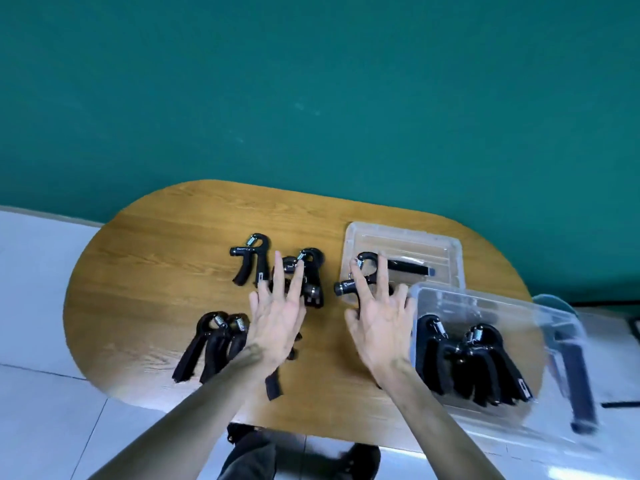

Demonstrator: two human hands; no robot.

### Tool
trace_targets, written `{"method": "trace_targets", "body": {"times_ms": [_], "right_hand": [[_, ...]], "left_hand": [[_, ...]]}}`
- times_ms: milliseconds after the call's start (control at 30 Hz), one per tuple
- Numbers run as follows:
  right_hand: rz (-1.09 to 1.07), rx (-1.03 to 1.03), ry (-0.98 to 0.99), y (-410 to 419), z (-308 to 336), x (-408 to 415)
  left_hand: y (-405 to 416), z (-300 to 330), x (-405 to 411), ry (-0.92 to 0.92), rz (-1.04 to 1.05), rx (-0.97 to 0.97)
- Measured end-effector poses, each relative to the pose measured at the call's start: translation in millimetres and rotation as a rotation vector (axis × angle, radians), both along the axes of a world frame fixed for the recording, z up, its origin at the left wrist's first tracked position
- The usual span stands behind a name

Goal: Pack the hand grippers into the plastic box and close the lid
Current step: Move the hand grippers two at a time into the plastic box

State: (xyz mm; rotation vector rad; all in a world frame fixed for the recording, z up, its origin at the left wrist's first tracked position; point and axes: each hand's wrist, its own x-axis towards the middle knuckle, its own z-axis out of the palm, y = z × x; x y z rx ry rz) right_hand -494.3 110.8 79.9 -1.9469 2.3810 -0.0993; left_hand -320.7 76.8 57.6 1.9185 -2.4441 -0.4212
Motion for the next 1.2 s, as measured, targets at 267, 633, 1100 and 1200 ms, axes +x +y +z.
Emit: {"method": "trace_targets", "body": {"times_ms": [267,633,1100,1200], "right_hand": [[-0.135,-0.089,0.028,58.3,16.3,-122.1],[-0.301,-0.062,-0.015,137.3,-10.3,-237.6],[-0.171,0.206,-0.190,126.5,-81.2,-266.5],[-0.143,0.275,-0.201,124.1,-88.6,-269.2]], "left_hand": [[52.6,16.1,-151.0,0.084,-0.017,-0.082],[112.0,-2.4,-277.6,0.012,-0.145,-0.060],[107.9,-59.8,-296.5,-0.120,-0.099,0.021],[106.3,-68.2,-299.5,-0.135,-0.103,0.048]]}}
